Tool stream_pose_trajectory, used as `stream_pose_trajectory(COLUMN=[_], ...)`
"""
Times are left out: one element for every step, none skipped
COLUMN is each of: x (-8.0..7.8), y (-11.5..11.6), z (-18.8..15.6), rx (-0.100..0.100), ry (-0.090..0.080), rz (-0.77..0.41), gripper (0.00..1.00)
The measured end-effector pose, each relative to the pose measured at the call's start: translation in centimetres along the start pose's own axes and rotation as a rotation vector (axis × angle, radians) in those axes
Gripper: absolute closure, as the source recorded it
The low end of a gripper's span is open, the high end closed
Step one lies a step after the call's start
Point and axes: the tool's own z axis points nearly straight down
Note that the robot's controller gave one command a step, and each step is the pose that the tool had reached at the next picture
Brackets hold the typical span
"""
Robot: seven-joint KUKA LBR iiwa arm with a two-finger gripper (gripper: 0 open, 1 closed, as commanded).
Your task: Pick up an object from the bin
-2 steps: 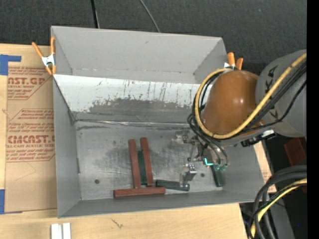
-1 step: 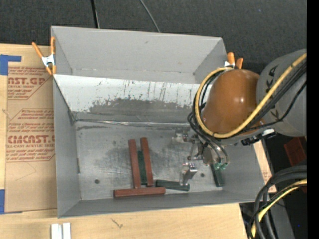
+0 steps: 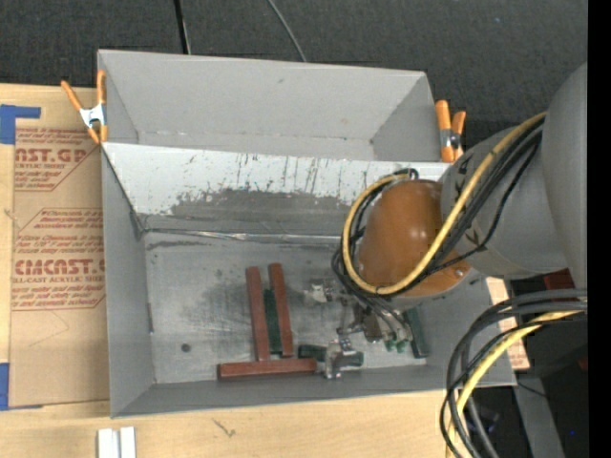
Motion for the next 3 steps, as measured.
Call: stream_pose_trajectory(x=[0.1,0.1,0.0], y=[-0.3,-0.7,-1.7], z=[1.1,0.0,1.1], rx=[-0.001,-0.001,-0.001], ry=[0.0,0.0,-0.001], rz=[-0.001,-0.404,-0.144], gripper=[0.0,0.0,0.0])
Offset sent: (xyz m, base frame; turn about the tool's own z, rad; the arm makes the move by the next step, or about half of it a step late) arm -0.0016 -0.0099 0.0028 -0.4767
